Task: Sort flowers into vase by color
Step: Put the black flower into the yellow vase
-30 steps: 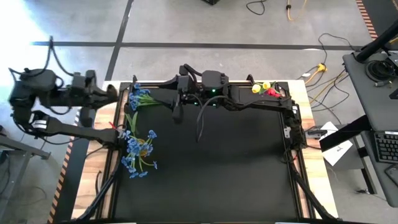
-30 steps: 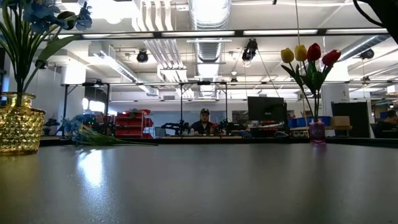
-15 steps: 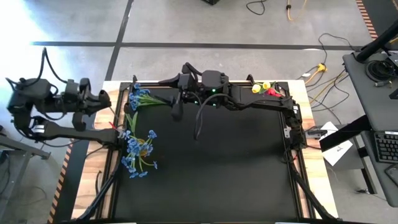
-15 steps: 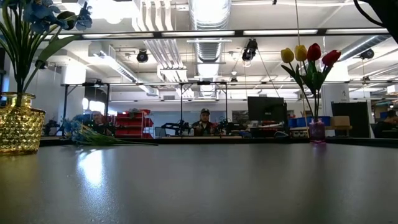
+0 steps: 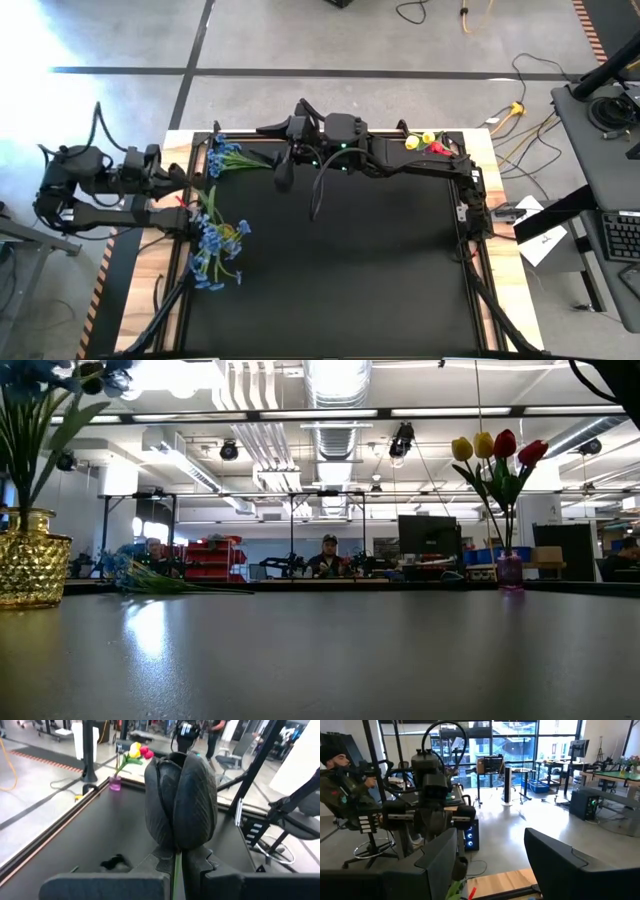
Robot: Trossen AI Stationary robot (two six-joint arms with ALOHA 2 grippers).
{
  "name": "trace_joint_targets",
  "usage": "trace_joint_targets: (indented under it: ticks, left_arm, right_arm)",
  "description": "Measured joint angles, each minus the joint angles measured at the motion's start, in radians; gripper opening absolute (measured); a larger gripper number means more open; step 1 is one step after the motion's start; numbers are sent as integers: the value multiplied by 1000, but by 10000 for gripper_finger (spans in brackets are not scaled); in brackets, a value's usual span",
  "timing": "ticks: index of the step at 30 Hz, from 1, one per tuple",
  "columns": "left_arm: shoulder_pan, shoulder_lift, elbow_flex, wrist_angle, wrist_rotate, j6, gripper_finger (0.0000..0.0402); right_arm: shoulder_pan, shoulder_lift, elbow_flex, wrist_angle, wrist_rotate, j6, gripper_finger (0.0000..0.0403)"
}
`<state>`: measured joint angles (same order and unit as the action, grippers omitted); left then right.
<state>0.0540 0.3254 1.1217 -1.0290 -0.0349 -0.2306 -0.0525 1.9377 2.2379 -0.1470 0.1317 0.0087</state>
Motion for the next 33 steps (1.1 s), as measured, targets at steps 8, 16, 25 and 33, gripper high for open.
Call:
trace_joint_targets:
  ticks: [8,16,25,33]
  left_arm:
    - [0,-23,42,1,1,30,0]
    - [0,2,36,-33,2,46,0]
    - [0,56,85,-45,24,92,0]
    - [0,152,202,-143,23,144,0]
  right_arm:
    - [0,0,0,1,29,10,226]
    - [-2,0,0,2,31,21,226]
    - [-5,0,0,2,33,25,226]
    - [-7,0,0,2,37,25,226]
